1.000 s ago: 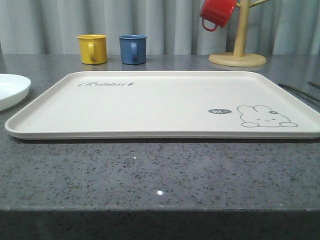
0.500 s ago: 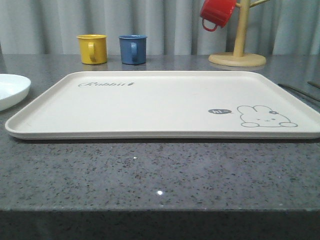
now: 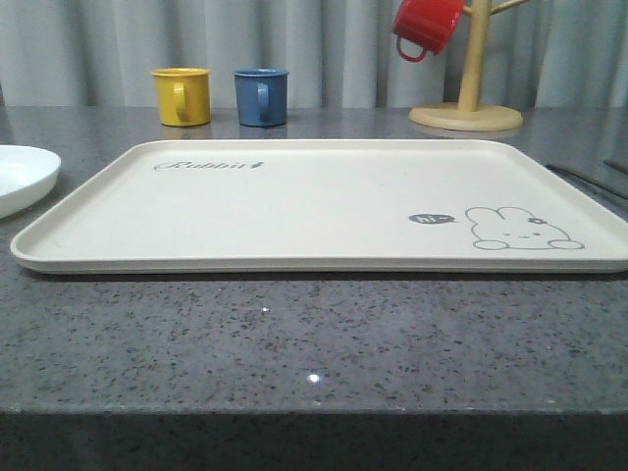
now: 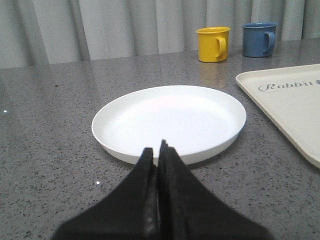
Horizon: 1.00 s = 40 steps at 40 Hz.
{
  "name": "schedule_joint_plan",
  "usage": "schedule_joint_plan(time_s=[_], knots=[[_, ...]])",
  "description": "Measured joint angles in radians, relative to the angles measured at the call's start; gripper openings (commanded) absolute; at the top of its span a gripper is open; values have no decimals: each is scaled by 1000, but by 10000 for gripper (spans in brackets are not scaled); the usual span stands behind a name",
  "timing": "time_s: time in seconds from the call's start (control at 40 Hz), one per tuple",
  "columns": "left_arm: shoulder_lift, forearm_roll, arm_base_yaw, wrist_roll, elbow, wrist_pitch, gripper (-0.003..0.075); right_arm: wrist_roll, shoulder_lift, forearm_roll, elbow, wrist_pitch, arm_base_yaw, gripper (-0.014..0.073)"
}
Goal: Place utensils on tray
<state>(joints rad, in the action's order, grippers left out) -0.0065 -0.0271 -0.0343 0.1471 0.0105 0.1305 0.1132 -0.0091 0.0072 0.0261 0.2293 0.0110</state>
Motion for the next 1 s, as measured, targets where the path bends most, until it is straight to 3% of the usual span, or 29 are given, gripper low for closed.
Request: schedule_joint_plan(time_s=[0.4,0.65,0.82,1.0], knots=[[0,0,0,0,0,-33,-18,0,0,9,0,-12,0,-61],[0,0,0,0,-31,-236,-18,0,0,25,-31,-129,0,-60],[21,-1,0,0,-186,-189,-18,0,0,25,-216,-10,0,-60],[186,-1,0,0,-345,-19,-18,0,122,26,-385,161,0,-60]])
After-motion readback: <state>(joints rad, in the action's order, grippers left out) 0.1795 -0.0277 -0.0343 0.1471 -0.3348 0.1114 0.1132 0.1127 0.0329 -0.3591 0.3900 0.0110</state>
